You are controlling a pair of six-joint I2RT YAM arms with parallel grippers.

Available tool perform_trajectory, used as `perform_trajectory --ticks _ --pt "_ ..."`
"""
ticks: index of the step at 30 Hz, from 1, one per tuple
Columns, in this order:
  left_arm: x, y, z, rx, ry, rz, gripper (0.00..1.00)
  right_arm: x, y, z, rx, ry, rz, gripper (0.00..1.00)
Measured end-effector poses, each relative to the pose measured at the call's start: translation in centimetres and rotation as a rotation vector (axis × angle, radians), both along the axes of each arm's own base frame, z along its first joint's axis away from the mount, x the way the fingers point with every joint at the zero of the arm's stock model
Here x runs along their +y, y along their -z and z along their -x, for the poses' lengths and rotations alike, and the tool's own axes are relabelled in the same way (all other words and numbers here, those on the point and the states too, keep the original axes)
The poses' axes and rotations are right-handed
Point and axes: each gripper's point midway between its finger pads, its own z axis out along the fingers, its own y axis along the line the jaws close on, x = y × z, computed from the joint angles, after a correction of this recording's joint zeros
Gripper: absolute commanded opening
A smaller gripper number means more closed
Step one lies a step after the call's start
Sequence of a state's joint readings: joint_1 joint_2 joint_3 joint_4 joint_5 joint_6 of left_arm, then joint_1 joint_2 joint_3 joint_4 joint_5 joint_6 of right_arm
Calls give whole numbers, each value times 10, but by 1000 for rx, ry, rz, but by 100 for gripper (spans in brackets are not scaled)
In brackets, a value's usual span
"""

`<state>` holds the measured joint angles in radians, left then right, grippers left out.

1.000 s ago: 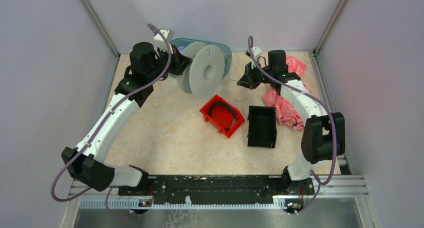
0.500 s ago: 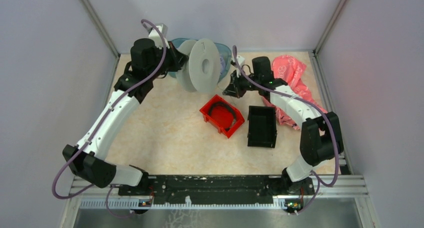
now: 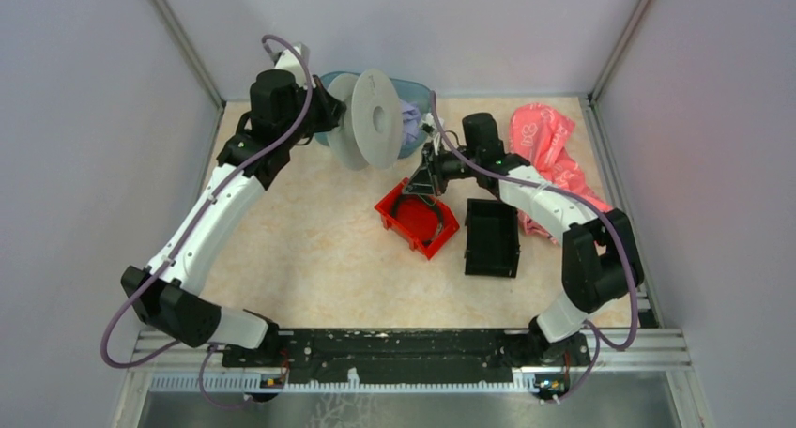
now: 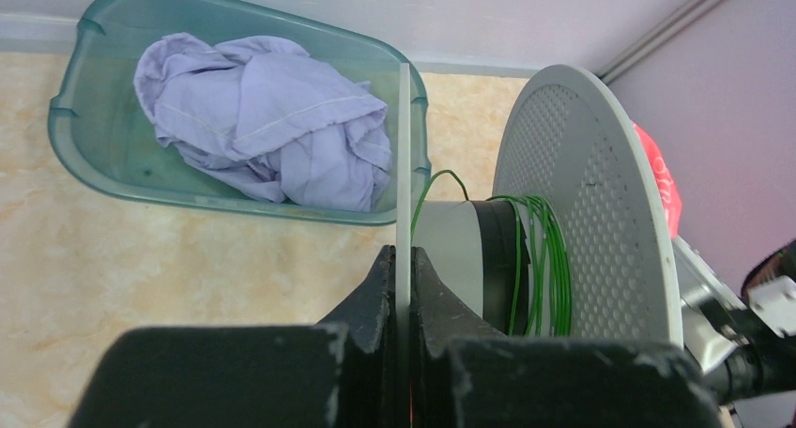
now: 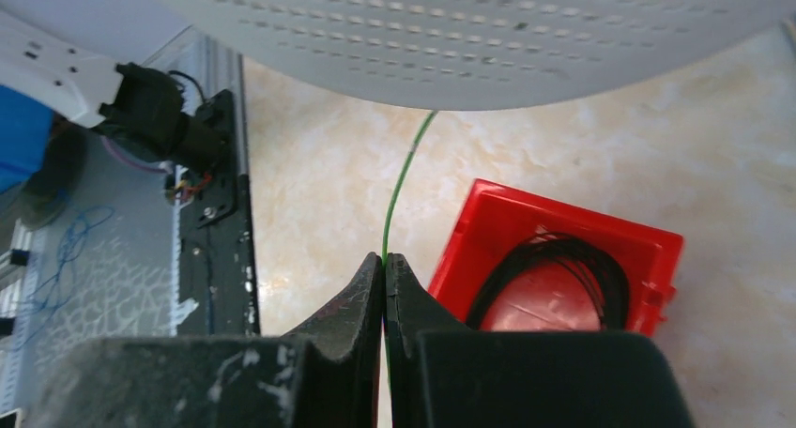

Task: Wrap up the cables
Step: Wrap the cable around the cable reel.

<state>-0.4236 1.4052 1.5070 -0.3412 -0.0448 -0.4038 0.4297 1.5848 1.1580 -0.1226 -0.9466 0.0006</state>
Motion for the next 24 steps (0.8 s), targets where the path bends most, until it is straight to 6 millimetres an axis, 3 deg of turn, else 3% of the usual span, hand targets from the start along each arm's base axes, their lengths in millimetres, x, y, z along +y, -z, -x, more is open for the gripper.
perform_trajectory --ticks 8,16,24 --pt "11 6 -5 13 -66 -20 0 20 -10 31 34 -130 -52 6" --pt "19 10 -6 24 -109 -45 0 30 -12 49 48 -190 -50 5" --pt "25 22 -11 7 -143 -97 0 41 -42 54 3 -235 -68 3"
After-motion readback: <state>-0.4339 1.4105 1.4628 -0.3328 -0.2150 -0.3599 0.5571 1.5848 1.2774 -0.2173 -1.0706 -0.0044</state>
